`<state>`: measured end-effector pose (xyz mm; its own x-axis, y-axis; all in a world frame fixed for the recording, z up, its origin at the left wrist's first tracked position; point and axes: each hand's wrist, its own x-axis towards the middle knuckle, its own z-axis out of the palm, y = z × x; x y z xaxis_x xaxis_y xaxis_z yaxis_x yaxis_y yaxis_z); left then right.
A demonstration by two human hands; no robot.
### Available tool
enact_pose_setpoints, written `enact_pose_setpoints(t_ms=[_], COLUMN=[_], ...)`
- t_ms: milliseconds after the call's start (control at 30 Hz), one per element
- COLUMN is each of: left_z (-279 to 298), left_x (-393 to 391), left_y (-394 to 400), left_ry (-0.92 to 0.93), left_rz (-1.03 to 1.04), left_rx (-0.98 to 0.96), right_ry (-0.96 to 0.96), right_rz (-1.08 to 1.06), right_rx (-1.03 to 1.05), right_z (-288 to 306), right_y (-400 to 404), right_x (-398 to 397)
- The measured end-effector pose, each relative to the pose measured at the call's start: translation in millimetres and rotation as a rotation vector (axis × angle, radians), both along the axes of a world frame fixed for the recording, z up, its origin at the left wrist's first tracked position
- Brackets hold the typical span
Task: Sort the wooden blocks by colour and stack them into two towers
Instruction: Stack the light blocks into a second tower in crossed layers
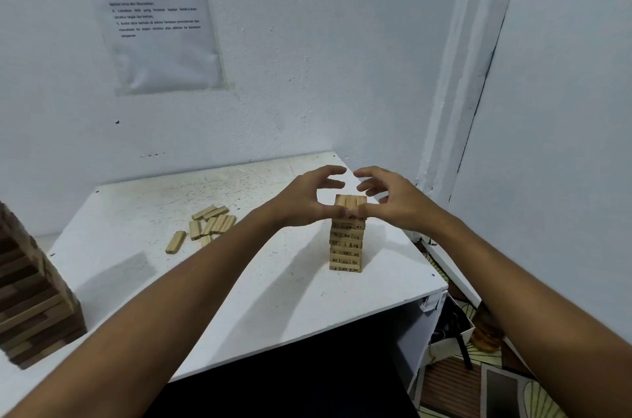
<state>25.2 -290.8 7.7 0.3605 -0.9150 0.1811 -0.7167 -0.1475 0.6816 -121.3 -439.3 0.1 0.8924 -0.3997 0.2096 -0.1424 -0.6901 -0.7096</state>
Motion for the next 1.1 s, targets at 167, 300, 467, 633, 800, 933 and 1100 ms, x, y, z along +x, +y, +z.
enact_pose_setpoints(t_ms=[167, 300, 467, 633, 800, 933, 1100], left_z=[4.0, 7.3, 7.5, -2.8, -37.3, -70.9, -101.0], left_x=[7.8, 20.9, 43.6, 60.3, 67.1, 71.9, 76.5], left_y=[9.7, 33.8, 84.8, 144.6, 193.8, 214.2, 215.3], left_ry=[-0.010, -0.045, -0.087, -0.095, -0.126, -0.133, -0.203], left_rz=[0.068, 0.159, 0.275, 0.410, 0.551, 0.651, 0.662], left_rx=[-0.019, -0.028, -0.020, -0.022, 0.058, 0.164, 0.244], right_ry=[-0.077, -0.130, -0.165, -0.133, -0.023, 0.114, 0.300], right_rz=[-0.047, -0.043, 0.100, 0.264, 0.343, 0.330, 0.312], right_rx=[-0.026, -0.119, -0.148, -0.087, -0.042, -0.090, -0.371], right_z=[9.4, 24.0, 39.4, 20.6, -18.2, -53.3, -82.8], right_y=[5.4, 22.2, 65.0, 115.7, 147.9, 161.3, 180.3], right_x=[3.1, 16.0, 42.6, 77.2, 110.1, 132.5, 150.1])
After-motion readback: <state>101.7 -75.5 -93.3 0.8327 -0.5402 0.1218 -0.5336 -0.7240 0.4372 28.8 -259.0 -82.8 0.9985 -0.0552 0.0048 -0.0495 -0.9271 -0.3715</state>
